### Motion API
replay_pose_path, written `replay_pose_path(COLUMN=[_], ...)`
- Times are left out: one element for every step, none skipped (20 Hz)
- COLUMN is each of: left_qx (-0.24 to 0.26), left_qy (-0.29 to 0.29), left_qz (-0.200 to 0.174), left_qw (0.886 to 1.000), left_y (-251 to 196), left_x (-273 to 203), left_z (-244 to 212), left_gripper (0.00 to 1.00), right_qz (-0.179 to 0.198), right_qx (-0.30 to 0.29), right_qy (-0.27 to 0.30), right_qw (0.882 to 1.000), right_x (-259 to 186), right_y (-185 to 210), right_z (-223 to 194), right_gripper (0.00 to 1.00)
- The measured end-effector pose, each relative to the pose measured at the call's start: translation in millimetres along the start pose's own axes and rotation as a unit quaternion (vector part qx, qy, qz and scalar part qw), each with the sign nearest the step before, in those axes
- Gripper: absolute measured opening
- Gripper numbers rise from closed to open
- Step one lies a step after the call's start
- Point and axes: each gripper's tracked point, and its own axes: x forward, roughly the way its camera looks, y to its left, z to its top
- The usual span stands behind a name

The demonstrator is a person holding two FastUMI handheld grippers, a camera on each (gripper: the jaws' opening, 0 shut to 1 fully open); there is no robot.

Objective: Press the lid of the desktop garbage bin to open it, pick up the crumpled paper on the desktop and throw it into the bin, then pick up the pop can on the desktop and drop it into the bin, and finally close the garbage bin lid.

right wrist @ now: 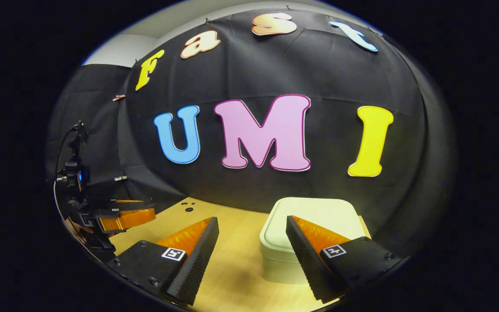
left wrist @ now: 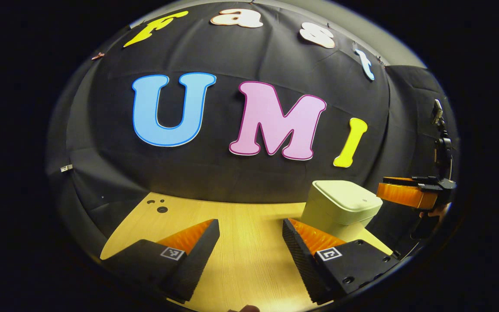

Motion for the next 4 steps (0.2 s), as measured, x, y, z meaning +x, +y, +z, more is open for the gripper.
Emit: replay_pose_path(left_qx=[-0.001, -0.001, -0.001, -0.002], left_qy=[0.000, -0.001, -0.001, -0.001], left_qz=[-0.001, -0.001, -0.001, -0.001], left_qw=[1.000, 1.000, 1.000, 1.000], left_y=[-0.6, -1.4, -1.5, -0.9], left_x=[-0.7, -1.7, -2.4, -2.9], left_z=[-0.3, -0.3, -0.1, -0.7], left_gripper=[0.95, 0.95, 0.95, 0.95], right_qz=[0.003, 0.005, 0.006, 0.007], right_qx=[0.000, 0.002, 0.005, 0.007], right_qy=[-0.001, 0.000, 0.001, 0.002], right_qw=[1.000, 1.000, 1.000, 1.000], right_x=[-2.1, -4.2, -6.0, -8.7], right_y=[2.6, 5.1, 8.3, 10.7], right_z=[-1.5, -4.1, -6.7, -9.9], right_gripper=[0.98, 0.98, 0.98, 0.98])
